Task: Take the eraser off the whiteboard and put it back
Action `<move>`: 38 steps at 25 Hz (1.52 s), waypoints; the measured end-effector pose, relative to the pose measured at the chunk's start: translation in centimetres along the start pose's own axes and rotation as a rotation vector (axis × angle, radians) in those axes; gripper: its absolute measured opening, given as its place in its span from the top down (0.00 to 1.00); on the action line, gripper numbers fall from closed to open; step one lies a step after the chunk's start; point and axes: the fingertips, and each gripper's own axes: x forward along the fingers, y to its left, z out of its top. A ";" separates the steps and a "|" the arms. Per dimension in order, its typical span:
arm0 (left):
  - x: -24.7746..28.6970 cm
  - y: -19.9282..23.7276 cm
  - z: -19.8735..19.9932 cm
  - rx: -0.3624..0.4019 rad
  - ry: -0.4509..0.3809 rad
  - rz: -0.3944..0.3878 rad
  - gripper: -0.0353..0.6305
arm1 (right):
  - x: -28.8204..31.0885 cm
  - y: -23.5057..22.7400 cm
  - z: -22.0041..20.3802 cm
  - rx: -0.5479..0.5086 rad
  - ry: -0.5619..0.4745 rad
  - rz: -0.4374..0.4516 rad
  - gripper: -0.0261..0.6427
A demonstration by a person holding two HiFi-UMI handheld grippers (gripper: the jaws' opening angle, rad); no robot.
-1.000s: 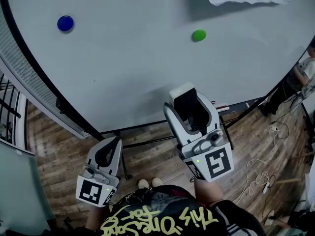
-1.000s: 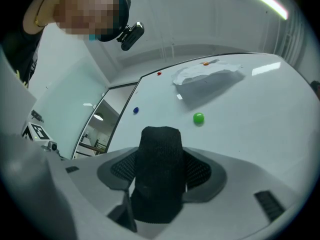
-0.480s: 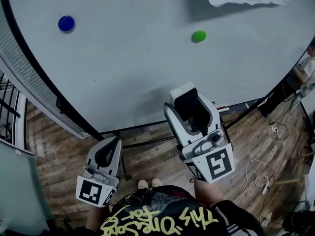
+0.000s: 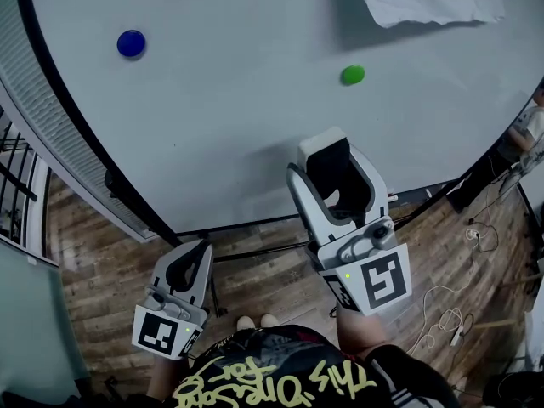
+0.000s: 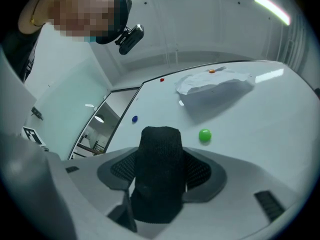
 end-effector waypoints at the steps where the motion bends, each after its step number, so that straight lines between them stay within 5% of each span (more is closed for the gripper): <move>1: 0.0 0.0 0.0 0.000 -0.002 0.002 0.94 | 0.3 0.0 0.3 -0.008 -0.006 0.000 0.57; 38: -2.4 3.1 -0.1 -0.006 -0.010 0.149 0.94 | 8.1 -1.5 0.8 -0.260 -0.011 -0.087 0.57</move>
